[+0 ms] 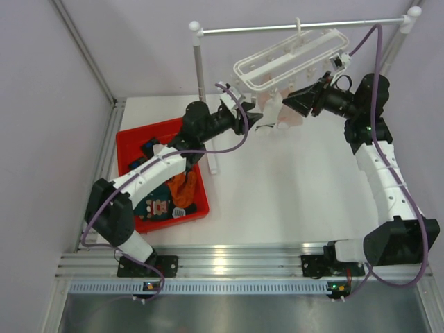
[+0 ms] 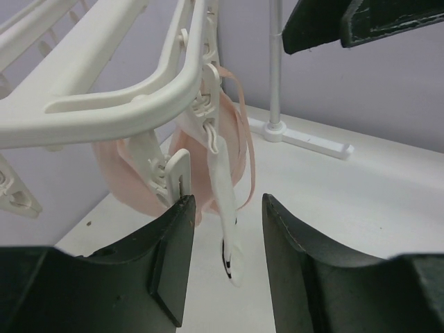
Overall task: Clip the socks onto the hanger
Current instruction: Open the clamp at the hanger.
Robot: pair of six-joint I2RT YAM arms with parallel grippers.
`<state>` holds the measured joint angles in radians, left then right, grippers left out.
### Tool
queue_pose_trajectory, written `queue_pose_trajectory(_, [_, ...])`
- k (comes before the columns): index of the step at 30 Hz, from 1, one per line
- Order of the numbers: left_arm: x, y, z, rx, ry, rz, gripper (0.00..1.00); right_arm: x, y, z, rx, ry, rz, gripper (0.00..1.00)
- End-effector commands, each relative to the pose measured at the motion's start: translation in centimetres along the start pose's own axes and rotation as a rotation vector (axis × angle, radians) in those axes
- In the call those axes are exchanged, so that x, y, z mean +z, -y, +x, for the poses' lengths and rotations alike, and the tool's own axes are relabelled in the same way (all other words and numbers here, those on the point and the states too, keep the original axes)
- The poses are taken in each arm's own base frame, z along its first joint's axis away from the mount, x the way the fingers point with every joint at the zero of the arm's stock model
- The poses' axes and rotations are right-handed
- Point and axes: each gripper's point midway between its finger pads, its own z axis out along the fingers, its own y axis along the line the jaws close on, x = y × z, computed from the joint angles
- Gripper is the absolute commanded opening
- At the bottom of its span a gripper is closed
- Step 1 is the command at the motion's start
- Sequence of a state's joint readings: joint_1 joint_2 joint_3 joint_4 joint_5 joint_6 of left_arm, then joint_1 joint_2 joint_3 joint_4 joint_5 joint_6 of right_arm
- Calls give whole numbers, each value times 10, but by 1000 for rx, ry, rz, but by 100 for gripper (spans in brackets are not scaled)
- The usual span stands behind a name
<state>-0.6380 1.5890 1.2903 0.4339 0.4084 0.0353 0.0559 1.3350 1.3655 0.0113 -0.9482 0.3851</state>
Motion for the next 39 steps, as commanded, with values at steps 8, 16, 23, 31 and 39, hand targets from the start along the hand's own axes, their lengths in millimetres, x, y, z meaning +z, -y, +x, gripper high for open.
queue_pose_trajectory(8, [13, -31, -33, 52, 123, -121, 50, -7, -20, -8, -69, 51, -54, 46])
queue_pose_trajectory(16, [13, -37, -35, 39, 141, -156, 51, -1, -28, -7, -114, 88, -106, 48])
queue_pose_trajectory(23, [11, -64, -30, 63, 117, -295, 52, 5, -38, -9, -123, 98, -139, 49])
queue_pose_trajectory(31, [-3, -64, -17, 48, 78, -301, 50, 8, -39, -8, -125, 92, -148, 49])
queue_pose_trajectory(39, [-16, -73, -15, 36, 73, -326, 52, 10, -37, -8, -126, 94, -148, 49])
